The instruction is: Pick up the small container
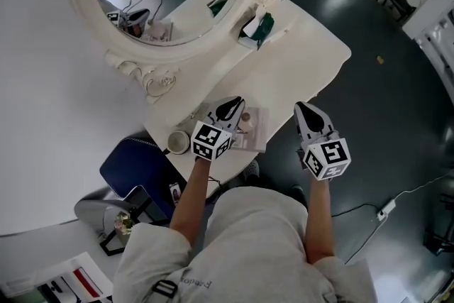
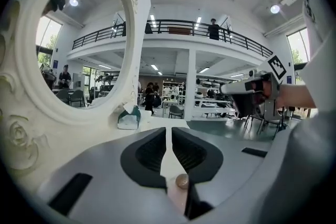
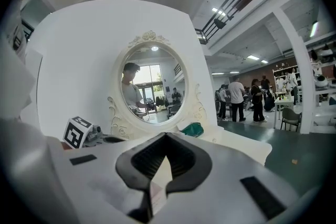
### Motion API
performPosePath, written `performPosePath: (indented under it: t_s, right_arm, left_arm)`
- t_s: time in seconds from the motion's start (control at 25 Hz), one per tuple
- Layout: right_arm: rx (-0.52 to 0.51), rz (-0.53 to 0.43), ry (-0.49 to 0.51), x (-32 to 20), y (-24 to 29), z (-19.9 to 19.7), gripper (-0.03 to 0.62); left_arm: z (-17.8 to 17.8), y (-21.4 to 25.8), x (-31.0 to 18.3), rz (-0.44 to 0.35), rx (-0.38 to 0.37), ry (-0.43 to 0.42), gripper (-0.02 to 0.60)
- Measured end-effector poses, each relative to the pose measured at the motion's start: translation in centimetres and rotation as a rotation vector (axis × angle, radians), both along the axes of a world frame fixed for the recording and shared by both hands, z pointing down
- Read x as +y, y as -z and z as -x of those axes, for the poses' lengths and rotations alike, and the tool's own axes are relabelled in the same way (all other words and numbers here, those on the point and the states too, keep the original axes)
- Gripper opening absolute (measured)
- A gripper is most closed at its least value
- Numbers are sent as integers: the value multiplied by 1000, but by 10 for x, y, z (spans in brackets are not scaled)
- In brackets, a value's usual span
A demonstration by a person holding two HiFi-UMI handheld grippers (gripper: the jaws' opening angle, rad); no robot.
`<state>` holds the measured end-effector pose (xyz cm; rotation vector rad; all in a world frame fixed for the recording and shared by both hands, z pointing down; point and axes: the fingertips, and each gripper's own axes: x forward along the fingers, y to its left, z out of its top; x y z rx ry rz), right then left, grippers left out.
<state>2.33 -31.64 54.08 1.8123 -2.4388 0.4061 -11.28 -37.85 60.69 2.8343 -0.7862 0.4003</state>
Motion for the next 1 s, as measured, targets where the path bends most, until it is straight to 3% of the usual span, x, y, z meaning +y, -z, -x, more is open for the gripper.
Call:
performPosePath:
  t_s: [0.12,0.44,1.0]
  right_arm:
    - [7,12,-1,-1,-3,1,14]
    - [43,39,8,-3,-7,5,14]
    - [62,70,-38,5,-20,-2,14]
  left_arm:
    - [0,-16,7,27,18,-31,113]
    - [-13,-44,27,25,-20,-152,176]
    - [-17,-97,37,25,-104,-174,187]
